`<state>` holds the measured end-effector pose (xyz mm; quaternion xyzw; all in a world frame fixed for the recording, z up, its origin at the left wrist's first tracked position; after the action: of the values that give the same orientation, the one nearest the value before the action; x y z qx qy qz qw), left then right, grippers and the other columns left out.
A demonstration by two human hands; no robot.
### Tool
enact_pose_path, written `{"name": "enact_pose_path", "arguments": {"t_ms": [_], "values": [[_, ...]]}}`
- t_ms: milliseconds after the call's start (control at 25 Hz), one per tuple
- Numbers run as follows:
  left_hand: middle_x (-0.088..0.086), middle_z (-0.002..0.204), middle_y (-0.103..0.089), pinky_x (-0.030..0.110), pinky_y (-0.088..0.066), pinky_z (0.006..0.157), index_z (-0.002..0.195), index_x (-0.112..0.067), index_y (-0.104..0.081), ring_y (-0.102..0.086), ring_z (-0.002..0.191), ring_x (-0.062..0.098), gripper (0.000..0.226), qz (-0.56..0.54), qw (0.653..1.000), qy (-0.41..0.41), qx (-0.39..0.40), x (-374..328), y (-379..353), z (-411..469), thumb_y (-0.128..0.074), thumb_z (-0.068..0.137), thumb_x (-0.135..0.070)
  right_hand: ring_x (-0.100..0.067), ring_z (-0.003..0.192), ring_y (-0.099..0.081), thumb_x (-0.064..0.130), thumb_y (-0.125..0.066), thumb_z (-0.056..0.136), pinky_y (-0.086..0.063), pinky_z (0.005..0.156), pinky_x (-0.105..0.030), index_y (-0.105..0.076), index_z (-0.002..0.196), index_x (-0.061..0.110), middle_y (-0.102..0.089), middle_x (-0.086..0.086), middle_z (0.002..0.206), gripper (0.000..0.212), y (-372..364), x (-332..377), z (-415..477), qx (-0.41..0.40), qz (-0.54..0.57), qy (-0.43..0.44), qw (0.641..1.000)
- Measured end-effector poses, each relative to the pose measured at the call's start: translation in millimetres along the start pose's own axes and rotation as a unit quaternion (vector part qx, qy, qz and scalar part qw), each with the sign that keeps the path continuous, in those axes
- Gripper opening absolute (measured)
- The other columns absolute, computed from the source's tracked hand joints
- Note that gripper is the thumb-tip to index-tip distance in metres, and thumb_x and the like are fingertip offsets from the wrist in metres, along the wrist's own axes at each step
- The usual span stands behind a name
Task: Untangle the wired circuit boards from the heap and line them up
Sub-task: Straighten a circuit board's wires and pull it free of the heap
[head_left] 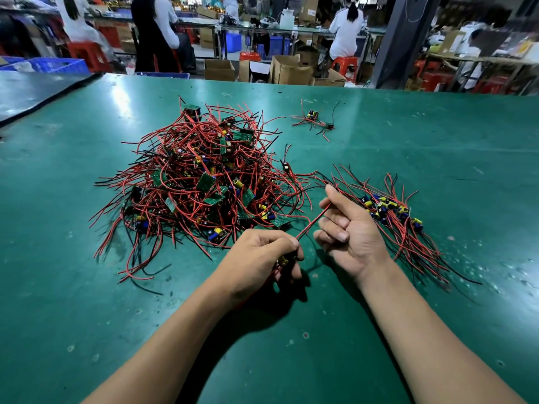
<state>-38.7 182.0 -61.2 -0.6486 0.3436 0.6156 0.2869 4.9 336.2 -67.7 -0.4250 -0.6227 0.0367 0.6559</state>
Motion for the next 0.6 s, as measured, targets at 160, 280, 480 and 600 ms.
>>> {"name": "enact_pose_path", "arguments": {"t_ms": [160, 280, 480, 600], "values": [[0.009, 0.059, -0.067, 0.018, -0.039, 0.049, 0.072, -0.011, -0.068, -0.049, 0.047, 0.011, 0.030, -0.001, 1.000, -0.004, 0.003, -0.8, 0.4, -1.2, -0.051, 0.097, -0.012, -0.004, 0.027, -0.023, 0.031, -0.065, 0.082, -0.020, 0.037, -0.015, -0.065, 0.069, 0.012, -0.025, 0.009, 0.040, 0.023, -0.8, 1.5, -1.0, 0.009, 0.037, -0.014, 0.999], [0.009, 0.060, -0.067, 0.020, -0.040, 0.050, 0.073, -0.010, -0.068, -0.051, 0.050, 0.015, 0.030, 0.001, 1.000, -0.004, 0.006, -0.4, -0.1, -1.6, -0.051, 0.097, -0.012, -0.004, 0.027, -0.023, 0.031, -0.065, 0.084, -0.018, 0.037, -0.014, -0.061, 0.078, 0.012, -0.026, 0.009, 0.040, 0.020, 2.1, 2.0, 0.7, -0.016, 0.048, -0.013, 0.999], [0.009, 0.060, -0.067, 0.020, -0.040, 0.051, 0.075, -0.008, -0.067, -0.050, 0.048, 0.013, 0.028, 0.000, 1.000, -0.002, 0.005, -1.4, -0.3, -2.1, -0.051, 0.098, -0.011, -0.005, 0.027, -0.023, 0.034, -0.059, 0.091, -0.021, 0.036, -0.015, -0.062, 0.075, 0.012, -0.025, 0.009, 0.039, 0.027, 2.2, 2.2, 0.8, 0.004, 0.083, -0.023, 0.996], [0.009, 0.060, -0.067, 0.021, -0.039, 0.051, 0.075, -0.008, -0.067, -0.048, 0.049, 0.014, 0.028, 0.002, 1.000, -0.002, 0.005, -2.2, -0.6, -2.6, -0.050, 0.098, -0.011, -0.004, 0.027, -0.024, 0.035, -0.061, 0.087, -0.022, 0.036, -0.015, -0.065, 0.069, 0.012, -0.026, 0.008, 0.040, 0.029, 2.6, 3.5, 1.3, 0.012, 0.088, -0.025, 0.996]]}}
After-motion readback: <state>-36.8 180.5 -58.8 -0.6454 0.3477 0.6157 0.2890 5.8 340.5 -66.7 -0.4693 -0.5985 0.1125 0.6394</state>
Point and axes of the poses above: each hand's wrist, its own z-axis towards the middle knuckle, its own y-axis out of the back of the hand, x = y × z, the point moved 3 cm from there along z, towards the middle knuckle
